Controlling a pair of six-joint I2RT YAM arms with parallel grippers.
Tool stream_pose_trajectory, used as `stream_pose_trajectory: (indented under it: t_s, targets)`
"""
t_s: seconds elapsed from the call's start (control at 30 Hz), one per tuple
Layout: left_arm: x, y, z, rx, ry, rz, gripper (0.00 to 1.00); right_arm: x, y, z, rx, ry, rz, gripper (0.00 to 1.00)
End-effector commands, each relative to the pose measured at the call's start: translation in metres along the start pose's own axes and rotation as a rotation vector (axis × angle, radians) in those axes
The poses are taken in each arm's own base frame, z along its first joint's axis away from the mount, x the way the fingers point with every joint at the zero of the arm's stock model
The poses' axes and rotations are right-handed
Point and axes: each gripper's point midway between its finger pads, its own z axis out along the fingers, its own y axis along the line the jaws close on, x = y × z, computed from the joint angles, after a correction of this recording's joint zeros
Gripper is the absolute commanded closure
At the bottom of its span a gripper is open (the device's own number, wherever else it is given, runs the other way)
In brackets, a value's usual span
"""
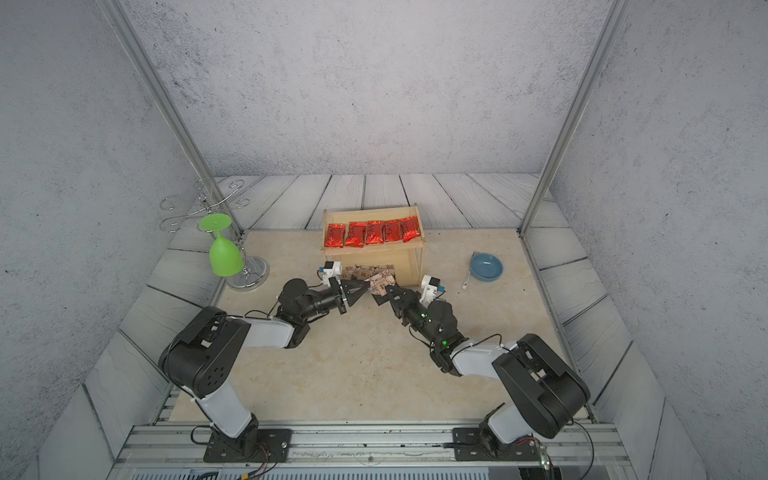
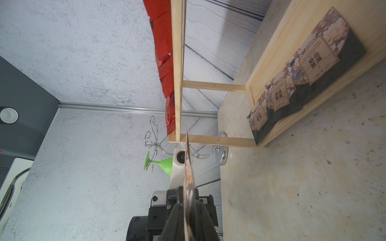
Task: Place the tea bags on the shelf by color
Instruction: Pick up the tea bag from the center of the board.
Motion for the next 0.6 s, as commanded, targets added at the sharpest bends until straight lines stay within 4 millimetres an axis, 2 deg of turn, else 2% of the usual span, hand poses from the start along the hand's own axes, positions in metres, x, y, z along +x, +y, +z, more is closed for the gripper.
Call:
stream_pose_trajectory:
  t_s: [0.0, 0.17, 0.37, 0.57]
  targets:
    - [0.0, -0.0002, -0.0028, 0.014, 0.003, 0.013, 1.0, 0.005, 0.0036, -0.0047, -0.013, 0.03, 0.077, 0.88]
    - [0.0003, 0.0015, -0.0033, 0.01, 0.002, 0.011, 1.0, 0.0075, 0.0046, -0.0052, -0.015, 0.044, 0.074, 0.89]
    - [-0.0001, 0.0003, -0.0027, 0.011, 0.003, 0.013, 1.0, 0.0055, 0.0059, -0.0081, -0.009, 0.031, 0.058, 0.99]
    - [0.0015, 0.0012, -0.0012, -0.01, 0.022, 0.012, 1.0, 0.0054, 0.0041, -0.0088, 0.009, 0.029, 0.042, 1.0]
